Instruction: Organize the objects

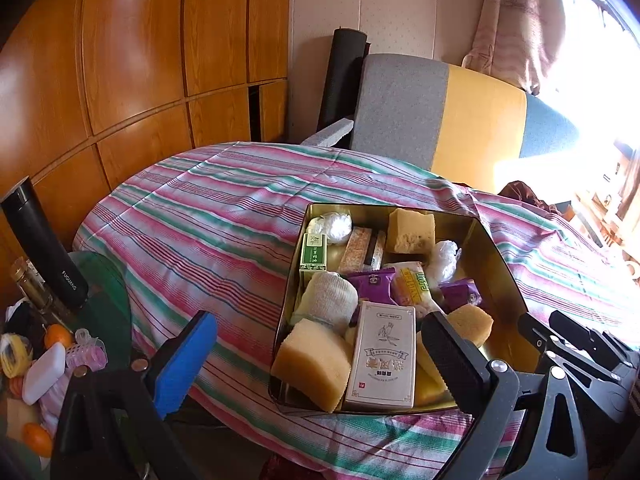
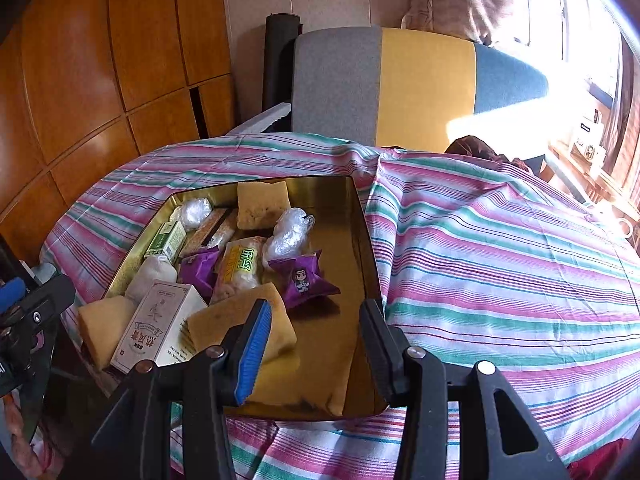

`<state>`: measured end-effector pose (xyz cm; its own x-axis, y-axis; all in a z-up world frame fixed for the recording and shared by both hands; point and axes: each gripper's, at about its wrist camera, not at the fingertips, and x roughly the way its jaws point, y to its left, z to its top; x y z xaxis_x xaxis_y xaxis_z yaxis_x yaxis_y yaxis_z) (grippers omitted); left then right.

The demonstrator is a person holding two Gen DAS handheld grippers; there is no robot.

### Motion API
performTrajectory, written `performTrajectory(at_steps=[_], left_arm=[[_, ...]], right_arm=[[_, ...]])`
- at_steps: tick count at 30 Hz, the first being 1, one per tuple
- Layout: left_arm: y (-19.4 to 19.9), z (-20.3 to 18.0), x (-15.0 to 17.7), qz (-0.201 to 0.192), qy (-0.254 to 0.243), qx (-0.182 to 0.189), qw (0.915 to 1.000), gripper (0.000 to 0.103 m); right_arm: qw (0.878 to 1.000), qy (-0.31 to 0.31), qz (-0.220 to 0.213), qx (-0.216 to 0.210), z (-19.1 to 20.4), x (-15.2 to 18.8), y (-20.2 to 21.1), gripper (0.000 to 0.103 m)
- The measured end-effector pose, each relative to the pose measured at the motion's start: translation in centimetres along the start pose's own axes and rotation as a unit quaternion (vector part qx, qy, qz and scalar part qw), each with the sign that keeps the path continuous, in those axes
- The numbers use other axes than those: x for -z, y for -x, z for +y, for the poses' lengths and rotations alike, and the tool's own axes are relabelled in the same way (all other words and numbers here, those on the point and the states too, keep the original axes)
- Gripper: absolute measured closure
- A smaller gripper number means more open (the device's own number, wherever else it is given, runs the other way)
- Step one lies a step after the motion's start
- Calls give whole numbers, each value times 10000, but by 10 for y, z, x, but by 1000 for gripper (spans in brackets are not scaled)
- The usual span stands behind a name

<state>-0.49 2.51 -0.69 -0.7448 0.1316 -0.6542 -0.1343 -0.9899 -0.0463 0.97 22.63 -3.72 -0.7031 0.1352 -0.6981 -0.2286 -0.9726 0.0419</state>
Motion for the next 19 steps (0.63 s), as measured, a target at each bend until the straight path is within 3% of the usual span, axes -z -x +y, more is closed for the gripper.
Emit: performTrajectory(at_steps=[19], left_arm=[[-8, 5, 3, 67, 0, -83, 9999, 0]], right_arm=[[9996, 239, 86, -85, 19, 2, -5, 57]])
